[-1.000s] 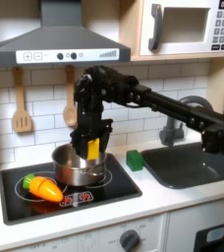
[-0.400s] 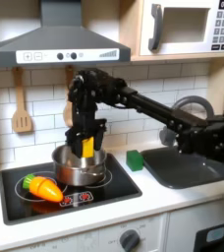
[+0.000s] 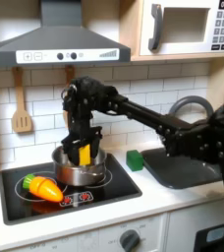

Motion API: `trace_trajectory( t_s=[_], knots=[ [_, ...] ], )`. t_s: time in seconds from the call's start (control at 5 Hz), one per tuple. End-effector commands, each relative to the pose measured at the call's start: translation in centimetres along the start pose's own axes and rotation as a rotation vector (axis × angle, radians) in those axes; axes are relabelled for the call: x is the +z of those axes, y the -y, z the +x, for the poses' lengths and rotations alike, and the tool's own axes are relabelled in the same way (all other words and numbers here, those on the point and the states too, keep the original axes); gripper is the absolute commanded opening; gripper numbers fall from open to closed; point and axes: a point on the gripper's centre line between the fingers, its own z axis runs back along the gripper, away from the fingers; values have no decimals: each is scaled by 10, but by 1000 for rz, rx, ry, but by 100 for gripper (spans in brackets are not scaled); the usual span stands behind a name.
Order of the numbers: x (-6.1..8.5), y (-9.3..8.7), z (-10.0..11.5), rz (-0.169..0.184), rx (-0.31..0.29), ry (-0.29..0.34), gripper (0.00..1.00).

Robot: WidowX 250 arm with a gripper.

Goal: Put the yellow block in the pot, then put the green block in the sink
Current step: 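Put the yellow block in the pot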

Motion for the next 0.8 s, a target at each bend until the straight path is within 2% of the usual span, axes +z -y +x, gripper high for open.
trace_trajectory(
  t_s=[0.0, 0.4, 0.6],
  knots=[
    [-12, 9, -1, -5, -24, -30, 0],
    [-14, 7, 0, 3, -26, -17, 0],
    [-13, 9, 0, -5, -33, -21, 85]
  ],
)
